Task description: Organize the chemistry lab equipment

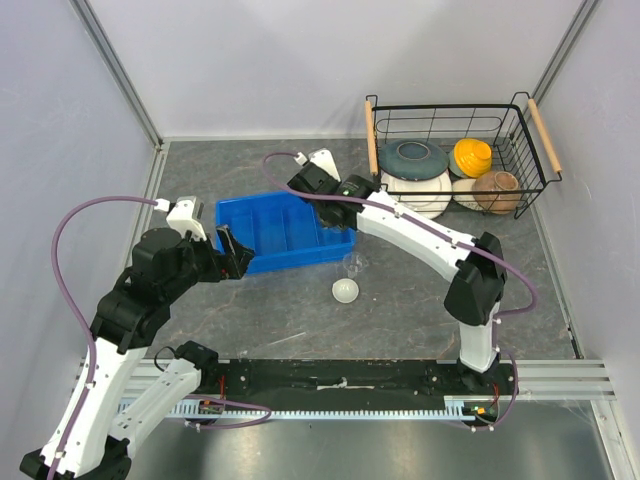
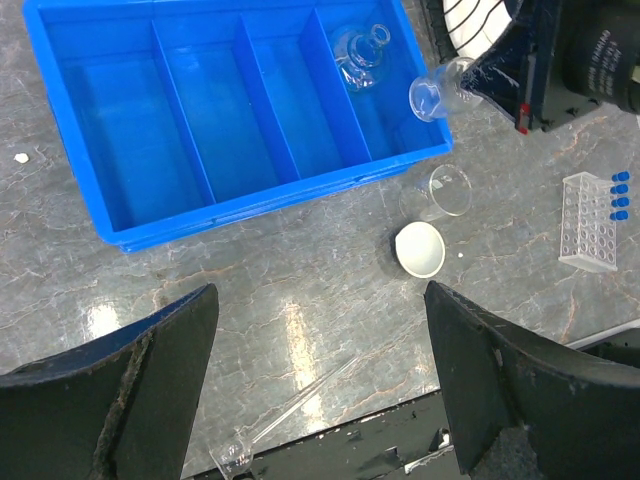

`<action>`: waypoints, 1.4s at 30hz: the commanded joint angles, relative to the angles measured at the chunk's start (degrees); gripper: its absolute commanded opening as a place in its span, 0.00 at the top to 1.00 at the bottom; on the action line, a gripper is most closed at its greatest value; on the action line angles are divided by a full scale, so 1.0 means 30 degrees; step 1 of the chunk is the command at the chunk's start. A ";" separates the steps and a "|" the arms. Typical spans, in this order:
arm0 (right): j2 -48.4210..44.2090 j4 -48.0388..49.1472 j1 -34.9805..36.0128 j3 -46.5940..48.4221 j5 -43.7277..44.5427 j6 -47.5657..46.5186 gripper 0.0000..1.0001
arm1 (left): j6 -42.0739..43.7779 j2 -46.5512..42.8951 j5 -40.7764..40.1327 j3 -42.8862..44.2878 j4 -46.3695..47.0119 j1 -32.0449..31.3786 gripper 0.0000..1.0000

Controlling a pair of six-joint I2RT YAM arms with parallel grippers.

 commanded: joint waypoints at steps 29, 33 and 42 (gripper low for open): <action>0.3449 0.3080 -0.1244 -0.1163 -0.3424 -0.0636 0.99 | 0.0635 0.0245 0.0355 -0.0434 0.1243 0.0021 0.10; 0.3274 0.3050 -0.1215 -0.1134 -0.3483 -0.0607 0.83 | 0.0635 0.0215 0.0355 -0.0464 0.1243 -0.0008 0.10; 0.3097 0.2816 -0.1156 -0.0841 -0.3483 -0.0636 0.72 | 0.0665 0.0098 0.0326 -0.0464 0.1097 -0.0008 0.10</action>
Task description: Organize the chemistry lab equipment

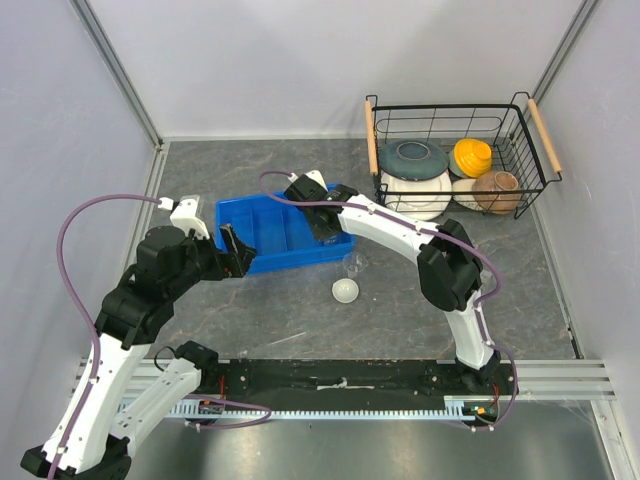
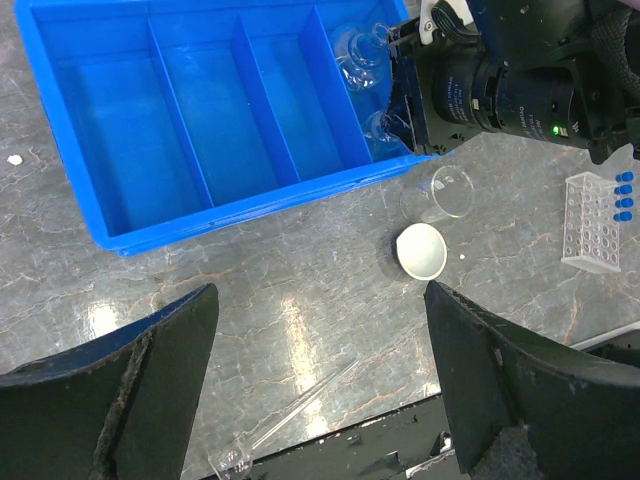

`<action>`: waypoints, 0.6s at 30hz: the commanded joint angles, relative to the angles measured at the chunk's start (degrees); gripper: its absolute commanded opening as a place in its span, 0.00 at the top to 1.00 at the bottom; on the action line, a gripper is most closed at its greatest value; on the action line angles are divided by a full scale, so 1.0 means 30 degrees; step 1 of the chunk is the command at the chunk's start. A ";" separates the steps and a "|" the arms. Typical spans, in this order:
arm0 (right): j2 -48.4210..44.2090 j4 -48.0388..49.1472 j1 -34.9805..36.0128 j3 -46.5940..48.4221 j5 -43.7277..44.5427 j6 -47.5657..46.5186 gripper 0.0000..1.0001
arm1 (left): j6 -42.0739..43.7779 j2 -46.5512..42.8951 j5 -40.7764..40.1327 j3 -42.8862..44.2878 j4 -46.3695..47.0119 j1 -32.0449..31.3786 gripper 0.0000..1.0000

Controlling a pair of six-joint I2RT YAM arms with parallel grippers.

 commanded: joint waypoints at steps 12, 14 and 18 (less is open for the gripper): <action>-0.2031 -0.1338 0.1326 0.2441 0.2085 -0.0134 0.59 | 0.0928 0.0055 -0.0032 0.1012 -0.0292 -0.0008 0.10; -0.2819 -0.1484 0.1793 0.2647 0.2436 -0.0193 0.59 | 0.0958 0.0143 0.0026 0.1305 -0.0526 0.0021 0.10; -0.4199 -0.1543 0.2615 0.2356 0.2936 -0.0135 0.58 | 0.0753 0.0494 0.0202 0.1774 -0.0907 -0.0008 0.10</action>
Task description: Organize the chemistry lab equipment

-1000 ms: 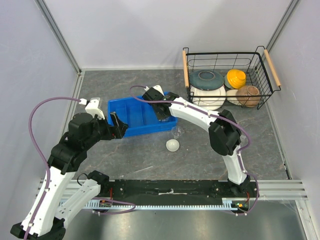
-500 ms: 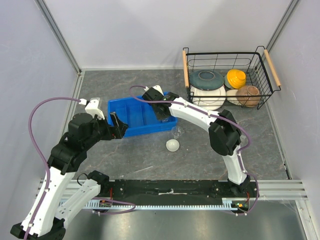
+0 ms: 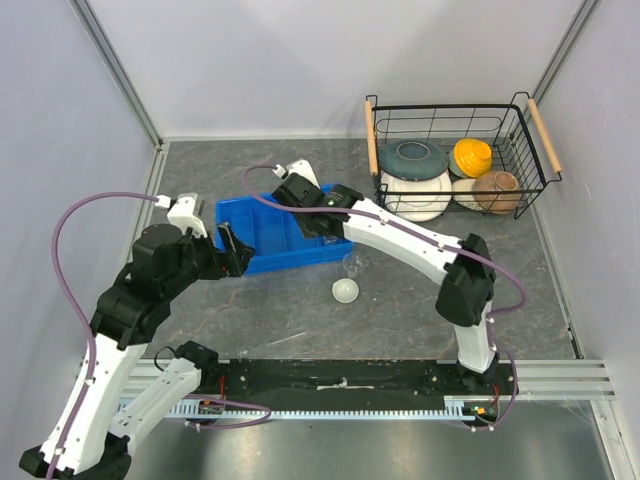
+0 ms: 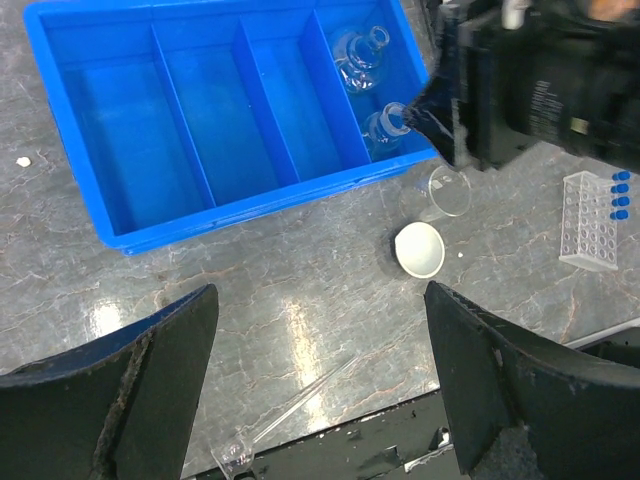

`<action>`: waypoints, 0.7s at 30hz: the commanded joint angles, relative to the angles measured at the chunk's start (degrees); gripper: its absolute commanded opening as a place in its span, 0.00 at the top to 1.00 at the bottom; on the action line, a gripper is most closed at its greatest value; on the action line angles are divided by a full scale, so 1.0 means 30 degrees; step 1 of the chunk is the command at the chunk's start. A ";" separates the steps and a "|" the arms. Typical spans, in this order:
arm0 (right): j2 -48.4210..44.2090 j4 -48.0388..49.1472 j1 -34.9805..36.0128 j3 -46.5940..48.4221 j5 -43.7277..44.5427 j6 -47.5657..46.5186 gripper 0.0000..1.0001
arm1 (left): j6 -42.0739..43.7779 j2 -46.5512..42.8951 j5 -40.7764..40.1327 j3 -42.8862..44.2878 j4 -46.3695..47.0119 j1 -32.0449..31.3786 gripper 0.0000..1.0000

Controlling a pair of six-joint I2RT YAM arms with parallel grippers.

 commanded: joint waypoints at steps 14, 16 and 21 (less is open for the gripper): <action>-0.8405 0.1584 0.3672 -0.4889 0.1027 0.0465 0.56 | 0.0065 0.3862 -0.1906 0.1910 0.0085 0.0343 0.09; -0.9048 0.1847 0.4081 -0.5595 0.0852 0.0524 0.55 | 0.0036 0.4622 -0.1792 0.2115 0.0318 0.0984 0.09; -1.0367 0.2784 0.5048 -0.7998 0.0324 0.0846 0.55 | -0.0111 0.6089 0.0430 0.2088 0.0904 0.3792 0.09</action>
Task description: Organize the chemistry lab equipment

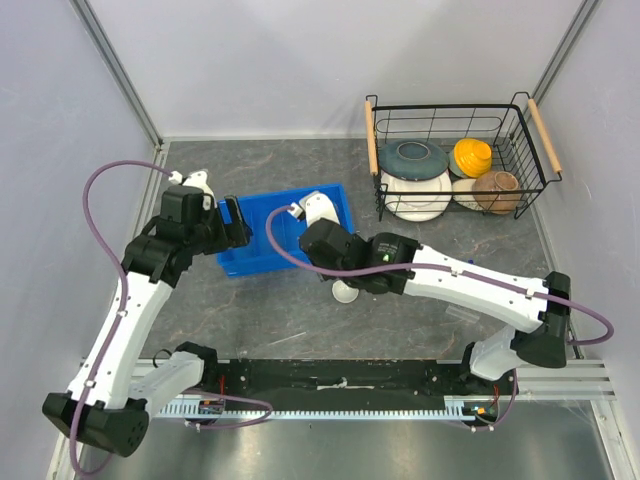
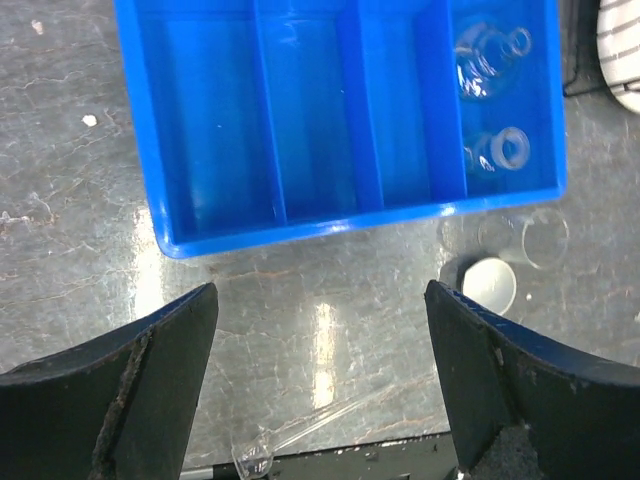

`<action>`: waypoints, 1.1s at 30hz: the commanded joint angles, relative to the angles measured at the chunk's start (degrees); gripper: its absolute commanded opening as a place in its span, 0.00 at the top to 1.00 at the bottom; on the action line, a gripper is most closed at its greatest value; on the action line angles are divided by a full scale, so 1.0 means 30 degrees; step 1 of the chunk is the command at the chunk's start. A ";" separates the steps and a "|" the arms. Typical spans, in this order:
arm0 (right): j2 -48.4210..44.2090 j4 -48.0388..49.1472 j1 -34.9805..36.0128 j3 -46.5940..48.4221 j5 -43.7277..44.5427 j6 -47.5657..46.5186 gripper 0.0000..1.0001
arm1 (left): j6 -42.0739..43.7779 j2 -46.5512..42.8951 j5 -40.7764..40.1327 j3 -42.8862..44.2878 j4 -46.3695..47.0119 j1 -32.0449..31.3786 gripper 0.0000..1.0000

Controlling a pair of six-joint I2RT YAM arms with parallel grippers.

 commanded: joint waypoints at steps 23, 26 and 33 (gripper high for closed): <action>-0.1147 0.2424 0.4228 -0.2772 -0.1476 0.0826 0.54 | -0.3589 0.3682 0.8694 -0.2647 0.3137 1.6928 0.05; -0.0767 0.1865 0.4931 -0.2332 -0.1006 0.0944 0.54 | -0.3736 0.3681 0.9402 -0.3410 0.3547 1.8451 0.05; -0.0091 0.1044 0.5842 -0.1804 -0.0947 0.1061 0.54 | -0.4556 0.3798 1.1746 -0.5229 0.5217 2.1386 0.07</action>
